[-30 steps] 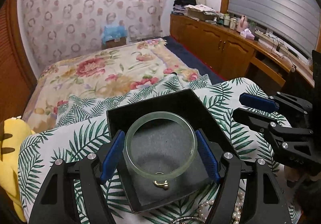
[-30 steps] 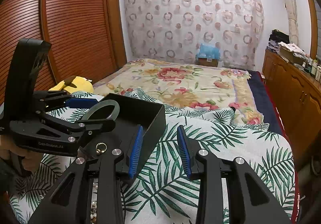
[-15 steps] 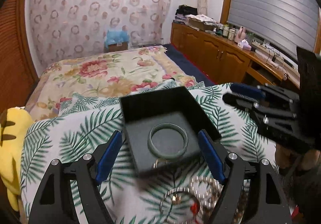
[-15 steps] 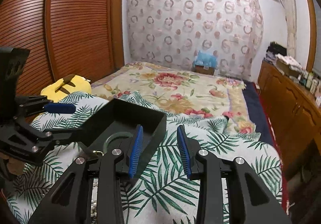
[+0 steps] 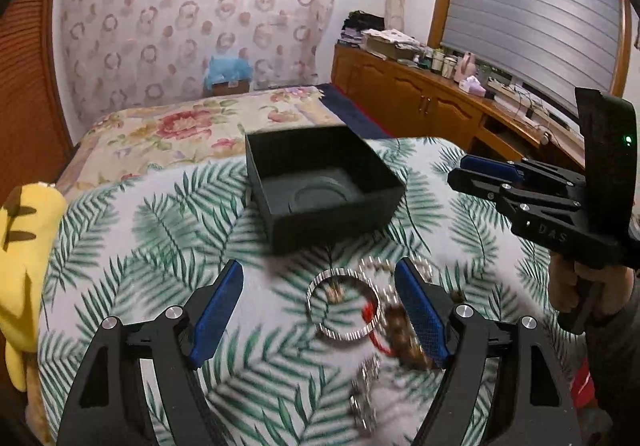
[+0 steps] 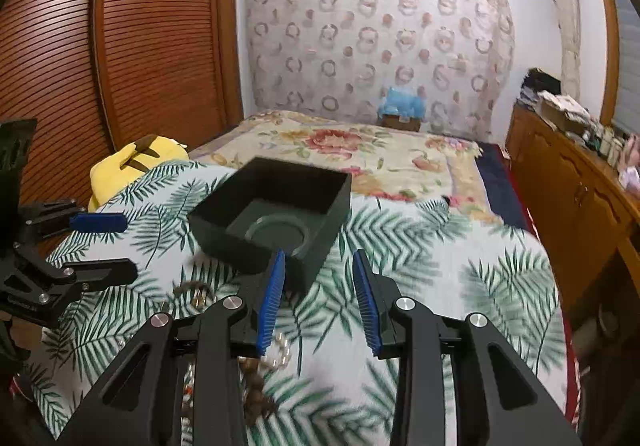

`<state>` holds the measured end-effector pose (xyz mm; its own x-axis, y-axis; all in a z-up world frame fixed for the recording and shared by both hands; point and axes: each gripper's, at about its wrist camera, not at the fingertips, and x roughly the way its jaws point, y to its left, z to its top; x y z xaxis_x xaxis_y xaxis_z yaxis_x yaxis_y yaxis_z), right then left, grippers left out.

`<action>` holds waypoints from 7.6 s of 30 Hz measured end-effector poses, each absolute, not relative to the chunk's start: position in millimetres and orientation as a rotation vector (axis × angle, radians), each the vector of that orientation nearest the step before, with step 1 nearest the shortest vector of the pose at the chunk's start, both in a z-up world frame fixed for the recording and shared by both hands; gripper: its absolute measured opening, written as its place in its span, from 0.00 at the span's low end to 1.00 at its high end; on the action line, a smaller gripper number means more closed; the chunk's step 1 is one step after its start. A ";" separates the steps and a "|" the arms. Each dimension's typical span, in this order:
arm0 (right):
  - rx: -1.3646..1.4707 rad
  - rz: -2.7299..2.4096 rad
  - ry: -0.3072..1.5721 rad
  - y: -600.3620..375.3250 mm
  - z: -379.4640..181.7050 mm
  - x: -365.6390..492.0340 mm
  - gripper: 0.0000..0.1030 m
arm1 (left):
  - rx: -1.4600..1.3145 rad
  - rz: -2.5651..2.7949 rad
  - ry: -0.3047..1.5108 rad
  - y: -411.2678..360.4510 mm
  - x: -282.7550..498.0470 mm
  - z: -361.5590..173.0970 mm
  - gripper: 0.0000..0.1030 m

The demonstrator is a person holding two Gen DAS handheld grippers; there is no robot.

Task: Organize jewelry
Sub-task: 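Grasp the silver chain hairpin with the left tool, then grasp the pearl necklace with the right tool while the left holds the silver chain, then lift the pearl necklace into the box with the right tool while the left carries the chain over it, then open the left tool to drop the silver chain into the box while the right withdraws, then grasp the silver bangle with the left tool while the right grasps the brown bead bracelet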

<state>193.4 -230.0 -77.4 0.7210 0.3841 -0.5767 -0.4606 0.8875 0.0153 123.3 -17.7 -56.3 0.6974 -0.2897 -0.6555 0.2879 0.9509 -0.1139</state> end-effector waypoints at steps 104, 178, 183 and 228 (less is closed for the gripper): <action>-0.313 0.582 0.422 -194.0 45.2 171.6 0.08 | -0.048 -0.251 0.506 7.7 102.2 -4.2 0.02; -0.222 0.676 0.812 -213.8 -118.4 184.1 0.23 | 0.068 -0.280 0.629 -35.8 175.3 -43.1 0.18; -0.242 0.700 0.844 -211.4 -128.0 176.4 0.23 | 0.068 -0.303 0.660 -37.2 160.3 -56.2 0.20; -0.296 0.614 0.833 -219.3 -141.2 186.9 0.19 | 0.112 -0.359 0.859 -57.6 158.9 -110.8 0.65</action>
